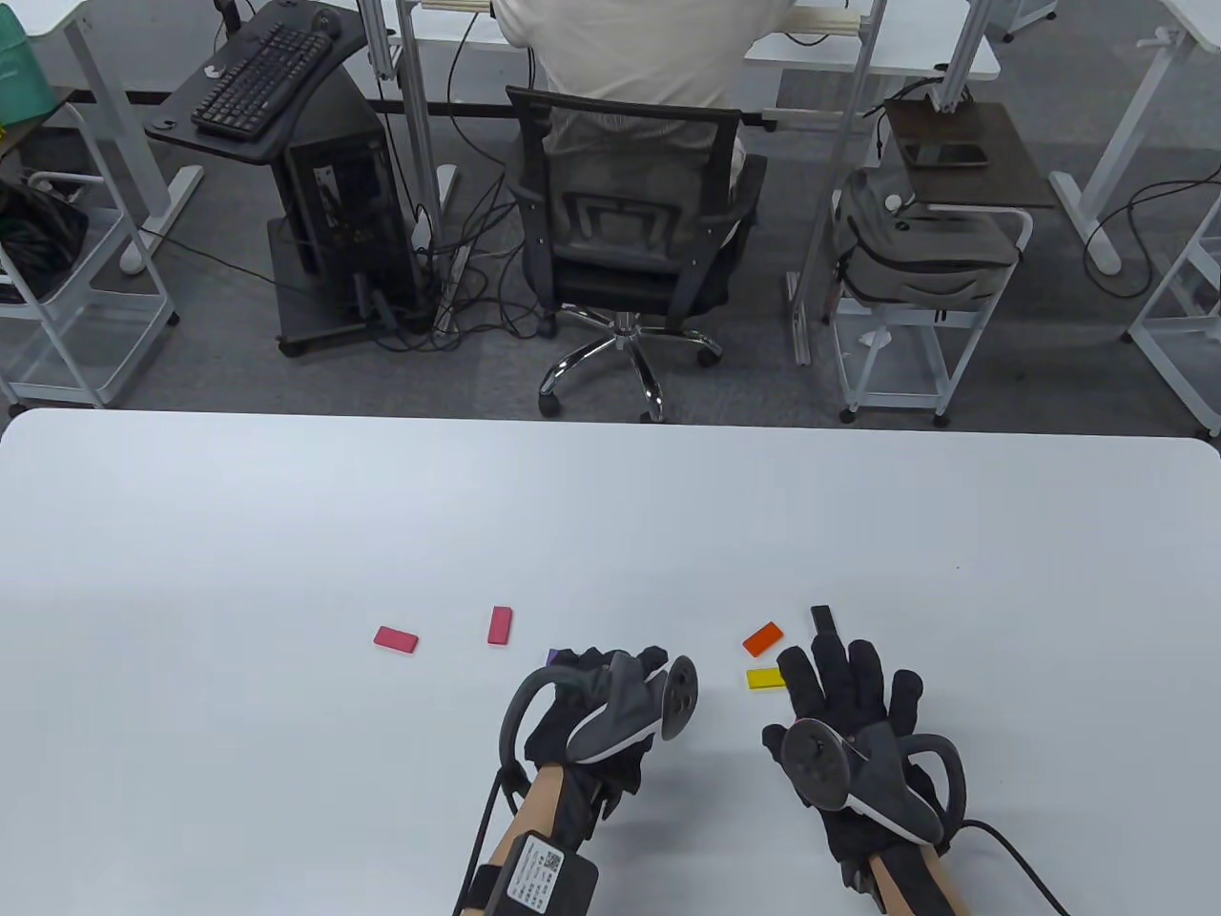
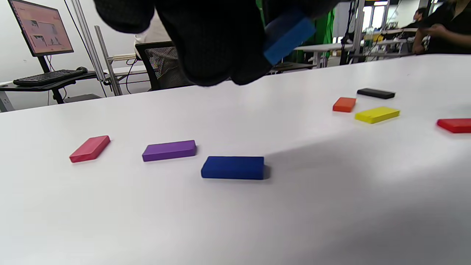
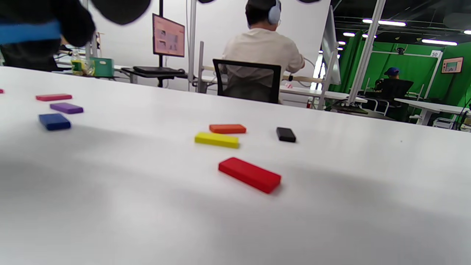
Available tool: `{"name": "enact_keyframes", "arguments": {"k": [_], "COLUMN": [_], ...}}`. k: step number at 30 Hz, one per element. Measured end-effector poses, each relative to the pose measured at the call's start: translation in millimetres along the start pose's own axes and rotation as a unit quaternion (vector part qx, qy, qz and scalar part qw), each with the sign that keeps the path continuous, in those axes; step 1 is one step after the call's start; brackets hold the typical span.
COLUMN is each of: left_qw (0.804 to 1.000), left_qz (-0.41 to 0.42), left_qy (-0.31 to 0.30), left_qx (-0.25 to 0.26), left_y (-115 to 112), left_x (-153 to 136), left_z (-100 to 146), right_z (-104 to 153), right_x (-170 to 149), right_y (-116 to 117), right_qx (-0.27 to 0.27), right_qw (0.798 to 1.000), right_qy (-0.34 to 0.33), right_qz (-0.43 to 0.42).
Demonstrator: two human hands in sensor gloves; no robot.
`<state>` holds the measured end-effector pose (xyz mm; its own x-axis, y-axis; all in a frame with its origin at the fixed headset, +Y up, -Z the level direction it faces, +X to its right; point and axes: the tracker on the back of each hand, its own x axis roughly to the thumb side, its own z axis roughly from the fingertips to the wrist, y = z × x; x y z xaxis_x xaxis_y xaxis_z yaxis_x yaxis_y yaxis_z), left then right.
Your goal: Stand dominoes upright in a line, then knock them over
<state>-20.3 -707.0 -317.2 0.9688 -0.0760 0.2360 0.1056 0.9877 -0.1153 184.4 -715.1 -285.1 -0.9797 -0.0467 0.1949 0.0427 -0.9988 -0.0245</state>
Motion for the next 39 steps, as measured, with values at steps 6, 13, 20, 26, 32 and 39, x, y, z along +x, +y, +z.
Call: {"name": "enact_keyframes", "arguments": {"k": [6, 13, 20, 26, 32, 39], "left_qw": [0.998, 0.995, 0.994, 0.994, 0.995, 0.994], "left_qz": [-0.024, -0.039, -0.049, -0.041, -0.048, -0.061], "left_qy": [-0.042, -0.073, -0.084, -0.074, -0.07, -0.075], "left_qx": [0.028, 0.054, 0.057, 0.063, 0.052, 0.053], "left_y": [-10, -19, -29, -43, -55, -59], "left_x": [0, 1, 5, 4, 3, 7], "left_z": [20, 27, 26, 22, 18, 17], "right_z": [1, 2, 3, 2, 2, 2], "right_x": [4, 6, 8, 9, 9, 10], "right_y": [0, 0, 1, 5, 4, 4], "right_qx": [-0.002, -0.004, -0.003, 0.005, 0.006, 0.007], "right_qw": [1.0, 1.0, 1.0, 1.0, 1.0, 1.0], "right_qy": [-0.004, -0.008, -0.011, -0.011, -0.012, -0.013], "right_qz": [0.006, 0.01, 0.011, 0.018, 0.017, 0.017]}}
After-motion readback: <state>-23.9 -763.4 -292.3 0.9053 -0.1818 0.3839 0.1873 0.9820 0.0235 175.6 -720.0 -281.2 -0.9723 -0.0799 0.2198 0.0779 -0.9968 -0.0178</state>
